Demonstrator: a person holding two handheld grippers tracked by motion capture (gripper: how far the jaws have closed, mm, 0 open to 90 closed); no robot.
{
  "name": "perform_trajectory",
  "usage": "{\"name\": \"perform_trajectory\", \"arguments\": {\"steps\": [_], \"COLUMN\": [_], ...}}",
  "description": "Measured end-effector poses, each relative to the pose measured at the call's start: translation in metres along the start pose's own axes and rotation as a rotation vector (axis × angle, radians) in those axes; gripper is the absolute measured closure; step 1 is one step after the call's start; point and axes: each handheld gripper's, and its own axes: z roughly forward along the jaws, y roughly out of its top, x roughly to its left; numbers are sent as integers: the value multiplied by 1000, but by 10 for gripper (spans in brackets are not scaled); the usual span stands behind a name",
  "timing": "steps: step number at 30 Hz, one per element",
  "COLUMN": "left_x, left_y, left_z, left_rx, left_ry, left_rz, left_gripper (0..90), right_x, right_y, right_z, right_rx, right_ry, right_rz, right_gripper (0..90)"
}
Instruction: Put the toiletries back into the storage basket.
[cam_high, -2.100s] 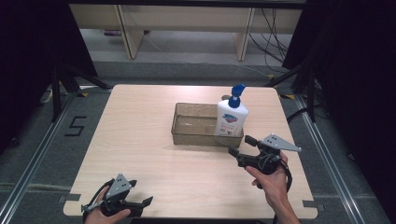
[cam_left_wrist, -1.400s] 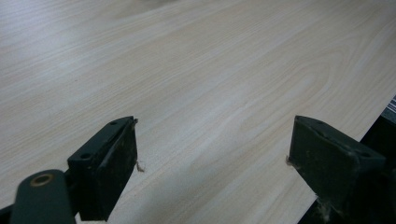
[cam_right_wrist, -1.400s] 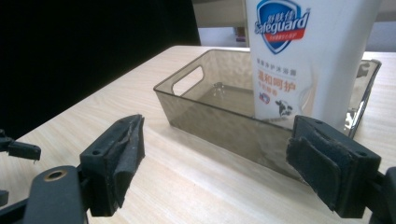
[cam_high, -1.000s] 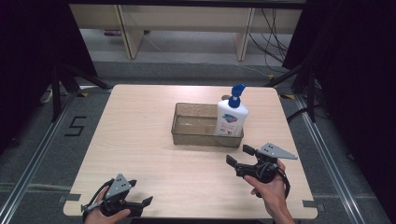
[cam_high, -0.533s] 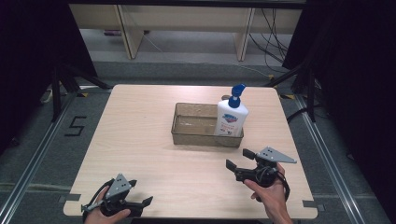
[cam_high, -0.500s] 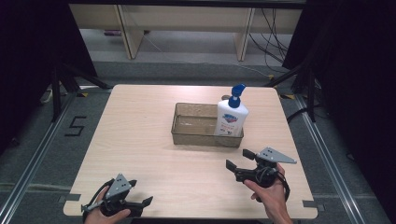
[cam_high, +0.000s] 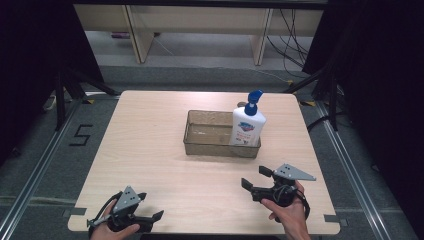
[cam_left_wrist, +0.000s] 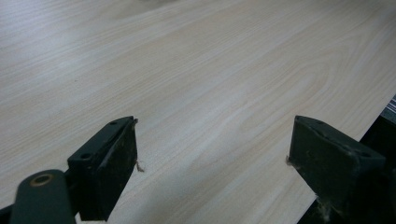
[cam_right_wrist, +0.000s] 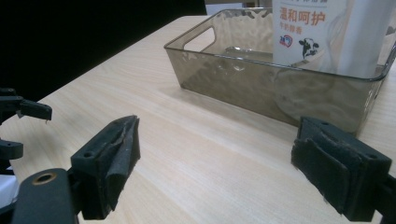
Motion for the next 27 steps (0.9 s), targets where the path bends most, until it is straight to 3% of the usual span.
{"name": "perform_trajectory", "arguments": {"steps": [8, 9, 10, 12, 13, 15, 16, 21, 22, 23, 26, 27], "left_x": [0, 0, 0, 0, 0, 0, 0, 1, 1, 1, 1, 1], "left_y": [0, 0, 0, 0, 0, 0, 0, 0, 0, 0, 0, 0], "left_z": [0, 0, 0, 0, 0, 0, 0, 0, -1, 0, 0, -1], "left_rx": [2, 1, 1, 0, 1, 0, 0, 4, 13, 2, 4, 3], "left_ry": [1, 1, 1, 0, 0, 0, 1, 3, 5, 2, 2, 2], "left_rz": [-1, 0, -1, 0, -1, -1, -1, 7, 15, 6, 5, 6], "left_gripper": [149, 149, 149, 149, 149, 149, 149, 149, 149, 149, 149, 149], "right_x": [1, 5, 2, 2, 5, 4, 5, 5, 8, 6, 6, 6], "right_y": [-7, -8, -8, -9, -10, -11, -12, -15, -16, -16, -18, -19], "right_z": [-2, -2, -1, -4, -4, -5, -4, -6, -8, -8, -9, -8], "right_rx": [-1, 9, 5, 16, 14, 10, 19, 8, 28, 22, 31, 11], "right_ry": [18, 26, 16, 19, 26, 14, 16, 22, 25, 22, 16, 15], "right_rz": [-1, 40, -2, -17, 14, -23, 0, -13, 26, -10, -25, -35], "right_gripper": [152, 152, 152, 152, 152, 152, 152, 152, 152, 152, 152, 152]}}
